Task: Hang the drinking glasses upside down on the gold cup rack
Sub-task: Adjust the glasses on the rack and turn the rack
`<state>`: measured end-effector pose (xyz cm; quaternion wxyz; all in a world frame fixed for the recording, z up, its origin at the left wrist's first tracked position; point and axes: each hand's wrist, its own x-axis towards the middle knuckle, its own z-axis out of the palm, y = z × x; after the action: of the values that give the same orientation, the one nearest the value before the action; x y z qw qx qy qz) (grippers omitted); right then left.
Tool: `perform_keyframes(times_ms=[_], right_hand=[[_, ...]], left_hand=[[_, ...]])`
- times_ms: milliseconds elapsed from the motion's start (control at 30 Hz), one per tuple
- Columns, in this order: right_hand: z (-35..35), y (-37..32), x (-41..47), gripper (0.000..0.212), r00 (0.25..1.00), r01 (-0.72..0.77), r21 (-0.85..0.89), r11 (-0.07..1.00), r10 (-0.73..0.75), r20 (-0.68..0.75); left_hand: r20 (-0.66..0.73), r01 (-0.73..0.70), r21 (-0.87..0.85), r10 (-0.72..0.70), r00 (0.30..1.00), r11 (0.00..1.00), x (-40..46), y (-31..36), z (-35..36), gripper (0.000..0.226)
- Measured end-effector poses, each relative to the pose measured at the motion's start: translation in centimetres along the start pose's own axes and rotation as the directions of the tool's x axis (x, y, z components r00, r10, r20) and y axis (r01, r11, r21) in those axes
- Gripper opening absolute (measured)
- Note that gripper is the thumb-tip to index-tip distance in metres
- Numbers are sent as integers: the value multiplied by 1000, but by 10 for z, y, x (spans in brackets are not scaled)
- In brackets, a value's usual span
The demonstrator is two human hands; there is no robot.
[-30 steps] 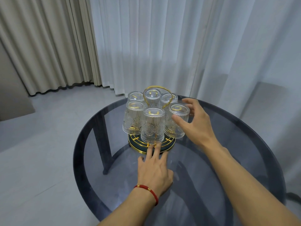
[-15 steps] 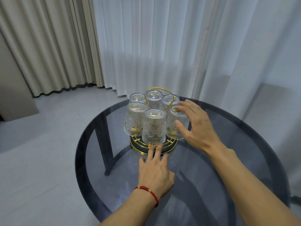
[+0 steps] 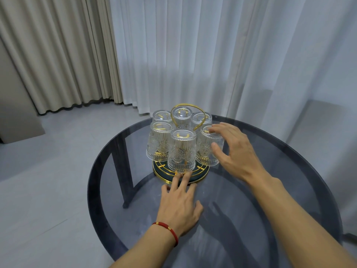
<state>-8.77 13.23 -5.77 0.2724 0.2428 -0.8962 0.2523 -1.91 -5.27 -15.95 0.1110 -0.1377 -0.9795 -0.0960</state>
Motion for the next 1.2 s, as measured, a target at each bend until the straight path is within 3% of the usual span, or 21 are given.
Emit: perform_keyframes(times_ms=[133, 200, 300, 367, 500, 600, 700, 1200], right_hand=[[0, -2, 4, 34, 997, -10, 65, 998, 15, -69], [1, -6, 7, 36, 986, -94, 184, 978, 118, -121], [2, -11, 22, 45, 943, -282, 377, 882, 327, -59], [0, -12, 40, 53, 928, -348, 406, 845, 373, 19], [-3, -6, 74, 59, 919, -391, 397, 830, 326, 223], [-2, 5, 87, 75, 896, -420, 377, 826, 314, 313], [-2, 16, 91, 85, 893, -414, 297, 860, 322, 314], [-8, 24, 92, 70, 934, -221, 8, 975, 209, 289]], left_hand=[[-16, 10, 4, -10, 1000, 1000, -1, 1, 4, 50], [-33, 12, -7, -12, 999, 1000, -1, 2, 4, 49], [-46, 12, -11, -13, 999, 1000, -2, 2, 4, 47], [-54, 12, -9, -13, 998, 1000, -2, 2, 3, 47], [-43, 15, -10, -15, 999, 1000, -1, 2, 4, 48], [-30, 21, -14, -21, 999, 1000, -1, 2, 3, 49], [-15, 22, -22, -23, 1000, 1000, -2, 1, 4, 49], [2, 21, -22, -21, 1000, 1000, -2, 1, 2, 50]])
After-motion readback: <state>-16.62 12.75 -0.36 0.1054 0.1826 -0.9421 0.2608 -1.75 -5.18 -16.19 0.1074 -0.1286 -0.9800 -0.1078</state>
